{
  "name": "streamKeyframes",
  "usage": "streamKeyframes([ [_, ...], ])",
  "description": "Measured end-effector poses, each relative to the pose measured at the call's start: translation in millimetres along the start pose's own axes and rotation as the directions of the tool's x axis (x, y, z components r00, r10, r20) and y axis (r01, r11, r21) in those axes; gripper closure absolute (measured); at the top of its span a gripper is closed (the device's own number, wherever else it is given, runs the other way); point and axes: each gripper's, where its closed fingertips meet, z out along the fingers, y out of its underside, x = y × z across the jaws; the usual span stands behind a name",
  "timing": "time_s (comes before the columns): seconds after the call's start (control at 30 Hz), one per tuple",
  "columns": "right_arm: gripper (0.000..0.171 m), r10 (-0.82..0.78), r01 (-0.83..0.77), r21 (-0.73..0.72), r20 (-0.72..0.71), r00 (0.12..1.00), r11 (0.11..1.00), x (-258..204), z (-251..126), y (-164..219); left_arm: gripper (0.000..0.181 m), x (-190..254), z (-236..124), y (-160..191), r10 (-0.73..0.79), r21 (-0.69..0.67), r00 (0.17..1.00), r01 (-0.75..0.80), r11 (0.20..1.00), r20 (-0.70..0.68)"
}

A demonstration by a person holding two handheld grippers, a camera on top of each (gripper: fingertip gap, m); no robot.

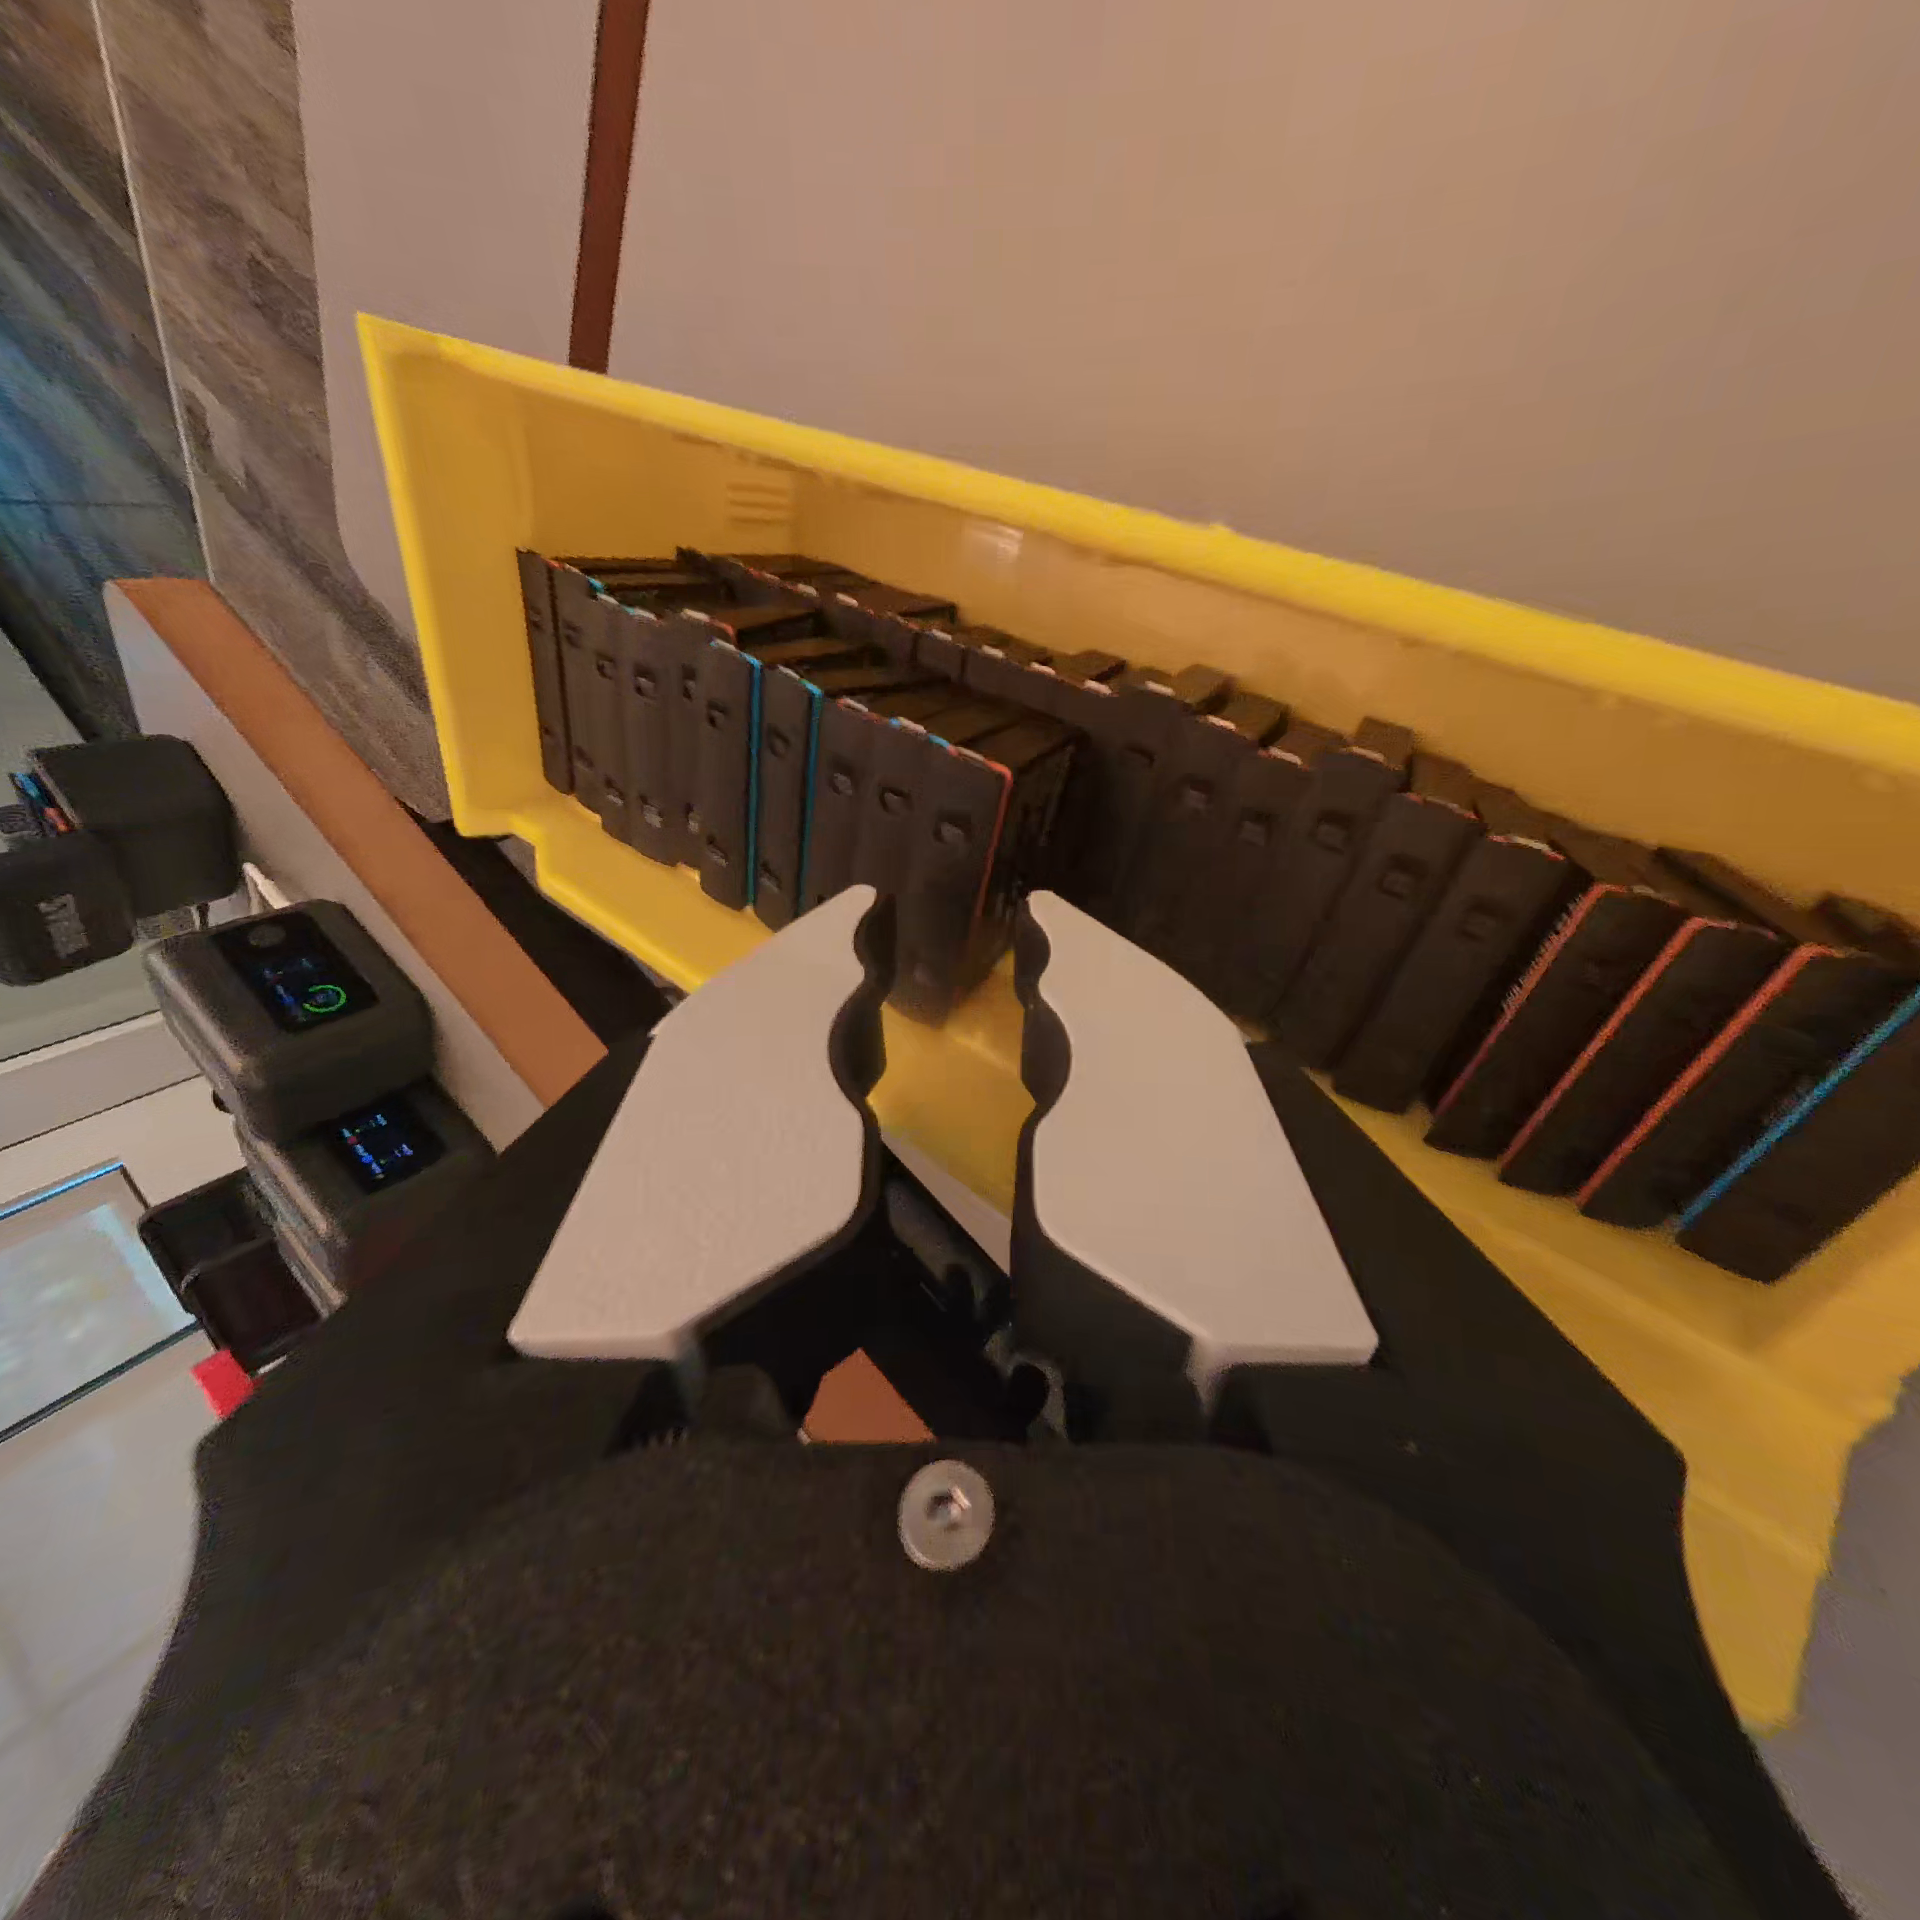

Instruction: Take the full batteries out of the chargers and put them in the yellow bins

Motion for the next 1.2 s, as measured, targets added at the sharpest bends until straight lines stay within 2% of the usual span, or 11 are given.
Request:
streamKeyframes([
  [0.2, 0.171, 0.032, -0.032, -0.003, -0.027, 0.999, 0.999, 9, -1, 1, 0.156, 0, 9, -2, 0.057, -0.072, 0.998, -0.057, 0.996, -0.013],
  [0.5, 0.171, 0.039, -0.039, 0.005, -0.036, 0.999, 0.999, 12, -3, -1, 0.165, -1, 6, 3, 0.143, -0.169, 0.989, -0.135, 0.976, 0.036],
  [0.6, 0.171, 0.035, -0.035, 0.001, -0.031, 0.999, 0.999, 10, -2, 0, 0.166, 2, 4, 3, 0.158, -0.165, 0.986, -0.147, 0.975, 0.059],
  [1.03, 0.171, 0.033, -0.033, 0.005, -0.021, 0.999, 0.999, 9, -2, 0, 0.166, 15, 5, 2, 0.254, -0.181, 0.967, -0.25, 0.951, 0.003],
  [1.13, 0.171, 0.036, -0.035, 0.011, -0.021, 0.999, 0.999, 10, -3, -1, 0.165, 13, -9, 5, 0.214, -0.176, 0.977, -0.213, 0.961, -0.009],
  [1.2, 0.171, 0.035, -0.035, 0.018, -0.01, 0.999, 0.999, 8, -3, -3, 0.165, 8, -30, 0, 0.155, -0.122, 0.988, -0.155, 0.98, -0.009],
])
